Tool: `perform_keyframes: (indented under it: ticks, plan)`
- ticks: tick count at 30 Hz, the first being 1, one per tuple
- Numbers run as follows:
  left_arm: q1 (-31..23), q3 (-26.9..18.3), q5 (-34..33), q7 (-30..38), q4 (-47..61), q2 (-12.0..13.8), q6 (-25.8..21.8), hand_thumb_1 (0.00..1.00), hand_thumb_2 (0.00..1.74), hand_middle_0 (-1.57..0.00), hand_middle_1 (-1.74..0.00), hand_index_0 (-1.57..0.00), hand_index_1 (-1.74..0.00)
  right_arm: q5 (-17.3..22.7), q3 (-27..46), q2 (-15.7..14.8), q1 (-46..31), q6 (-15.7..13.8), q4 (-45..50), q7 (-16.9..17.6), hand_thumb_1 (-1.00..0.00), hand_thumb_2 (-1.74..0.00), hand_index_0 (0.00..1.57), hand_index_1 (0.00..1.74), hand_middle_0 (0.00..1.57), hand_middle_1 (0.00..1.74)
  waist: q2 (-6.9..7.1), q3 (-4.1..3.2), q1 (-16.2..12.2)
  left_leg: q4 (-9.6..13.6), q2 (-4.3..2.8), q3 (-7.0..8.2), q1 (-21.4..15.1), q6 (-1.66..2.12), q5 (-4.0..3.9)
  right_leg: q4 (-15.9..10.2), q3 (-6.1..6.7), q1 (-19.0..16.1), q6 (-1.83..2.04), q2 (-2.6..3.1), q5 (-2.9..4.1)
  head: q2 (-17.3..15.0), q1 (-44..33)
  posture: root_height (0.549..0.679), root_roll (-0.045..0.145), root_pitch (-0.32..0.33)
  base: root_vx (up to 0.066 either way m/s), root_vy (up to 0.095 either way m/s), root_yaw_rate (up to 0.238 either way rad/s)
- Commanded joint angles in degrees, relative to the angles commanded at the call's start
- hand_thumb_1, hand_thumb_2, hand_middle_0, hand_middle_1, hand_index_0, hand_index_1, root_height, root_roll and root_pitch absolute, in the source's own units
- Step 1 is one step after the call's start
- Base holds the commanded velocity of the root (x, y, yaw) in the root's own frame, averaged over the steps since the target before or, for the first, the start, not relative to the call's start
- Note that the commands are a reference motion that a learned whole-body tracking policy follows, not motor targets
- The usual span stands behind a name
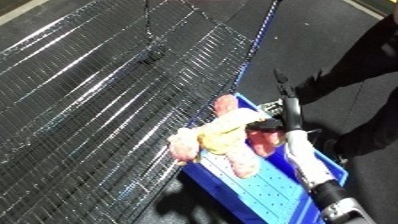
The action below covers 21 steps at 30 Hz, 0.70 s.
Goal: Pick up the object and place it into the box
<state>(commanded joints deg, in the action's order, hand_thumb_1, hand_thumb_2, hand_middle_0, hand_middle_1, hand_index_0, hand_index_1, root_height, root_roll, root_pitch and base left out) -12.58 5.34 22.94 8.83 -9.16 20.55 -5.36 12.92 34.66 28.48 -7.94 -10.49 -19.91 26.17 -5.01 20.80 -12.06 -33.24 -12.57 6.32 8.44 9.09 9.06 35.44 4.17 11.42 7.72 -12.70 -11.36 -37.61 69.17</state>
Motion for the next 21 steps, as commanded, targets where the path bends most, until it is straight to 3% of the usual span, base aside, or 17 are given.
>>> perform_keyframes:
  ticks: [6, 10, 16, 21]
  plan:
    - [1.2, 1.9, 0.6, 0.7, 0.3, 0.8, -1.0, 1.00, 1.74, -1.57, -1.74, -1.57, -1.74, 2.8, 4.3, 5.7, 2.5, 0.2, -9.3, 4.4, 0.00, 0.00, 0.00, 0.00, 0.00, 0.00, -0.50, -0.01, 0.1, 0.2, 0.06, 0.13, 0.1, 0.17, -0.17, -0.3, -0.04, 0.2, 0.12, -0.22, 0.16, -0.7, 1.9, 0.648, 0.074, -0.177, 0.007, -0.013, -0.027]
    - [1.4, 2.9, 0.7, 0.9, 0.8, 0.9, -1.7, 1.00, 1.74, -1.57, -1.74, -1.57, -1.74, 4.9, 7.4, 7.4, 3.9, -0.7, -12.5, 7.7, 0.00, 0.00, 0.00, 0.00, 0.00, 0.00, -0.92, 0.03, -0.1, 0.3, 0.08, 0.09, 0.2, 0.19, -0.32, -0.2, -0.15, 0.3, 0.11, -0.28, 0.03, -1.3, 2.3, 0.649, 0.076, -0.176, 0.011, -0.010, 0.007]
    - [1.5, 3.6, 0.7, 1.0, 0.8, 1.0, -1.9, 1.00, 1.74, -1.57, -1.74, -1.57, -1.74, 6.1, 8.7, 8.3, 3.5, -1.5, -13.6, 8.1, 0.00, 0.00, 0.00, 0.00, 0.00, 0.00, -1.35, 0.17, 0.0, 0.5, 0.13, 0.03, 0.1, 0.18, -0.44, 0.0, -0.30, 0.4, 0.18, -0.35, -0.34, -1.7, 2.5, 0.649, 0.077, -0.173, 0.006, -0.011, 0.002]
    - [1.7, 3.7, 0.4, 0.7, 0.8, 0.9, -1.9, 1.00, 1.74, -1.57, -1.74, -1.57, -1.74, 5.1, 7.0, 6.4, 3.0, -2.3, -10.0, 6.6, 0.00, 0.00, 0.00, 0.00, 0.00, 0.00, -1.59, 0.02, -0.2, 0.6, 0.19, -0.06, 0.0, 0.14, -0.44, -0.2, -0.22, 0.2, 0.17, -0.28, -0.57, -2.2, 1.4, 0.649, 0.078, -0.172, 0.015, -0.005, -0.011]
